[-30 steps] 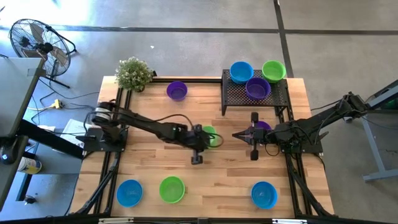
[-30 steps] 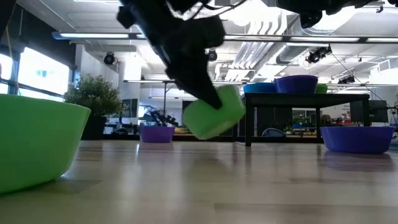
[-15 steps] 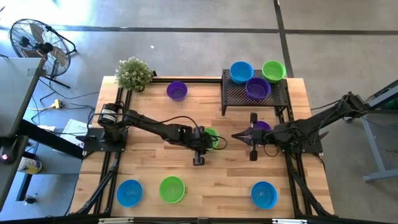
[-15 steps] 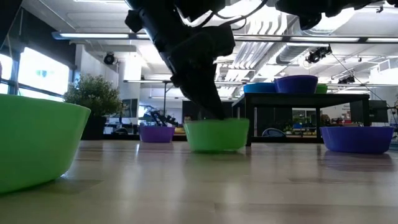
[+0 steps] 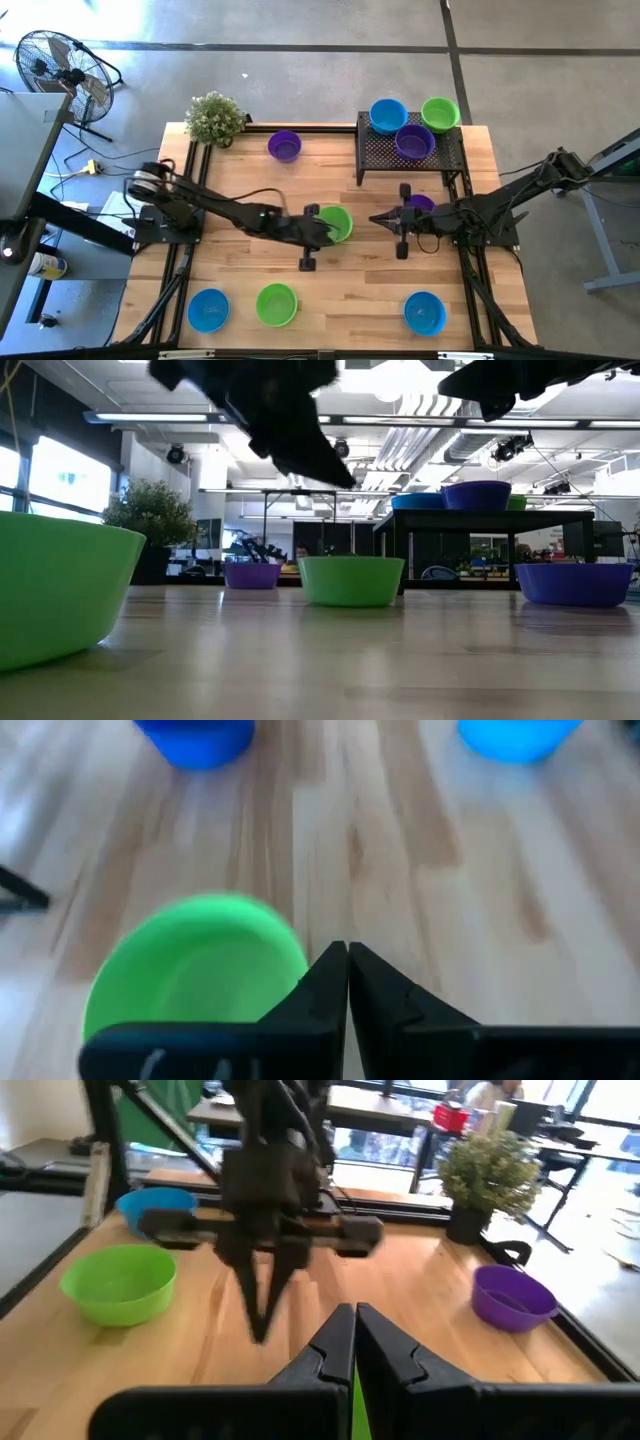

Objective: Pick & Place Mini bowls
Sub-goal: Stack the green bowl on top of the green bowls on the shelf

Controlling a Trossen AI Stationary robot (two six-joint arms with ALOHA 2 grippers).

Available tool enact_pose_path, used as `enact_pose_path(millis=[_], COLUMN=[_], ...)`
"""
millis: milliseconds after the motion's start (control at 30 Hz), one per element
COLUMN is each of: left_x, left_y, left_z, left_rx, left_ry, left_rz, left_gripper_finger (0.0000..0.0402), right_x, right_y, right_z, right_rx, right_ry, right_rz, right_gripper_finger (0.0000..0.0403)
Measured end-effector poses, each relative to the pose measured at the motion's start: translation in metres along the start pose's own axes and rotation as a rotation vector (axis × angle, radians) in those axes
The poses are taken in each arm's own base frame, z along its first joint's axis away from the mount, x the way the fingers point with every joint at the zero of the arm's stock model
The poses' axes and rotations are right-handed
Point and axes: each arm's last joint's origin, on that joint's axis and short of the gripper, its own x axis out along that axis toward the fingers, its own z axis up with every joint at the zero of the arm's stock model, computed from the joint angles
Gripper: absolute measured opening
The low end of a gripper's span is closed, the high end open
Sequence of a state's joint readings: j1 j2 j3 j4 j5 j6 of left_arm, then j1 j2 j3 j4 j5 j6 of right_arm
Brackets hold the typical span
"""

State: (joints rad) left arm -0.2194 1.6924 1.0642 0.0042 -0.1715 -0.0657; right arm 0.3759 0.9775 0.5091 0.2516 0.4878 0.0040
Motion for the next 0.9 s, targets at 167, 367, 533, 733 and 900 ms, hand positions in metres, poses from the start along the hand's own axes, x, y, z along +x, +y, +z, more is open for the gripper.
enact_pose_path(millis=[167, 367, 533, 733, 900], left_x=[-0.024, -0.046, -0.058, -0.062, -0.063], left_y=[0.006, 0.008, 0.007, 0.005, 0.005], left_z=[-0.038, -0.087, -0.111, -0.122, -0.120], left_rx=[-0.115, -0.240, -0.279, -0.287, -0.272], left_ry=[-0.193, -0.411, -0.510, -0.502, -0.526], left_rz=[-0.043, -0.093, -0.093, -0.048, -0.046], left_gripper_finger=[0.0002, 0.0001, 0.0001, 0.0001, 0.0001], right_x=[0.002, 0.015, 0.041, 0.075, 0.108], right_y=[0.000, 0.005, 0.016, 0.032, 0.038], right_z=[-0.001, -0.002, 0.002, -0.002, -0.006], right_rx=[0.047, 0.049, -0.019, -0.101, -0.083], right_ry=[0.002, 0.044, 0.197, 0.441, 0.580], right_rz=[-0.014, -0.028, -0.051, -0.060, -0.018], right_gripper_finger=[0.0010, 0.0043, 0.0088, 0.0139, 0.0168])
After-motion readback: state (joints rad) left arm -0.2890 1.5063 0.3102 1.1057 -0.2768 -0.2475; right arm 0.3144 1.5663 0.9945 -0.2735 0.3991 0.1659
